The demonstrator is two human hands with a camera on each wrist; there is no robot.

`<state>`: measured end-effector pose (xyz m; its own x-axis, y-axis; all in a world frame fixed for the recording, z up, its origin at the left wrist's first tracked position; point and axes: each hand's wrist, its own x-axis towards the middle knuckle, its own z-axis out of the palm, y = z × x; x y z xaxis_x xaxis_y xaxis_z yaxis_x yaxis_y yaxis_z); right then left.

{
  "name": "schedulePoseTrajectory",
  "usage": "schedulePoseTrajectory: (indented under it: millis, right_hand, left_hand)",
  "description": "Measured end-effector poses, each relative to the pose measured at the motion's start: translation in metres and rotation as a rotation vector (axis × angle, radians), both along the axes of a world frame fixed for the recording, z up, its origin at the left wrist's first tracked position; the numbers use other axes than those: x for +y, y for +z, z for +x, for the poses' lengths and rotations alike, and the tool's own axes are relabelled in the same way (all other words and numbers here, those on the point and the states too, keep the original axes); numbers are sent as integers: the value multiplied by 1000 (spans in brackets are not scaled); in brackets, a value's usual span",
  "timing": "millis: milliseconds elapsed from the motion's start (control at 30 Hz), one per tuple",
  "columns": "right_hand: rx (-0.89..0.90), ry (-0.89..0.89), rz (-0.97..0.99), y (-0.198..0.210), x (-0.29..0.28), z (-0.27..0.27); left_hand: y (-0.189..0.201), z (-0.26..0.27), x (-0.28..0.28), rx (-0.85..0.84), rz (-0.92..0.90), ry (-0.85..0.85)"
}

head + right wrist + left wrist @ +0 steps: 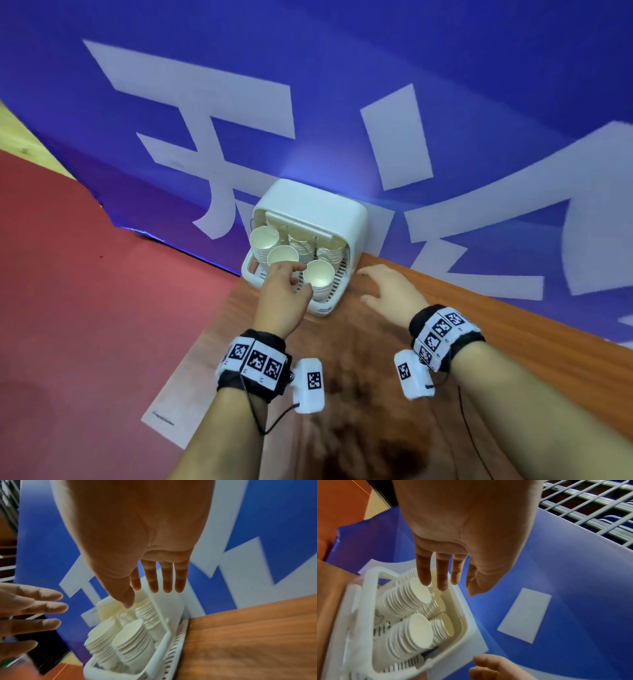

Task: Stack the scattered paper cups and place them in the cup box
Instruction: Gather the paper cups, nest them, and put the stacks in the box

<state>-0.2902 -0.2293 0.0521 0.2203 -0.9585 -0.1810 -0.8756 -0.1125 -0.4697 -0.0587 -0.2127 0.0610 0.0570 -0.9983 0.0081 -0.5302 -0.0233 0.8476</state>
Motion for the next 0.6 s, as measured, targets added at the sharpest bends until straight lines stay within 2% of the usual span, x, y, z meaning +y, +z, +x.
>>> schedulePoseTrajectory:
  millis: [333, 600]
  right_hand:
    - [-85, -258, -59, 39, 98, -158]
    - [-120, -483, -96, 43, 191, -301]
  left_hand:
    - [32, -155, 41, -62, -58, -253]
    - [47, -310, 88, -62, -21, -451]
